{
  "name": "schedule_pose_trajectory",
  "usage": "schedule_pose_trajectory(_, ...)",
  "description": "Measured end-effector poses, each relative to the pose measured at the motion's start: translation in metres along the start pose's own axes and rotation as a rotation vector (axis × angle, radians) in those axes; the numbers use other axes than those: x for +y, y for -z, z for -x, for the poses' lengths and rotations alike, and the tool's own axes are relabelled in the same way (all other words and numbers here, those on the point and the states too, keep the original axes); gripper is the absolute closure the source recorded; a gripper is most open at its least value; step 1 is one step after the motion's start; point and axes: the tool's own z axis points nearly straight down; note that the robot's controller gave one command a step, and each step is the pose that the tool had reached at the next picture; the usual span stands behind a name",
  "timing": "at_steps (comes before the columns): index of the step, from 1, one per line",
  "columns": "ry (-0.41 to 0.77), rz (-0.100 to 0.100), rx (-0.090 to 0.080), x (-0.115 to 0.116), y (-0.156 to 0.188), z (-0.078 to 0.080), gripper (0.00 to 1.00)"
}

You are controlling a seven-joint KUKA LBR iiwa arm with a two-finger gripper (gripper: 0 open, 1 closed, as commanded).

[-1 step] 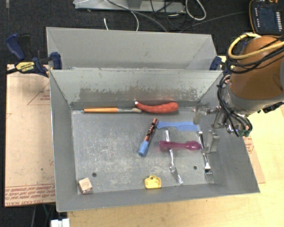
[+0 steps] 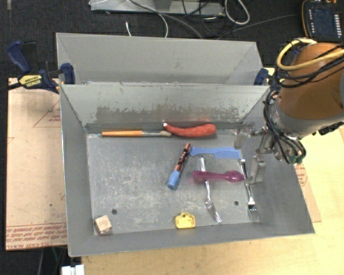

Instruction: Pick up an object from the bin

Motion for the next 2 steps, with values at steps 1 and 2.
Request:
schedule_pose_trajectory(1,0.235,0.000,-0.005,0.008,-0.105,0.057,0.00)
schedule_pose_trajectory(2,0.202,-0.002,-0.015,0.021,-0.050,0.084,0.00)
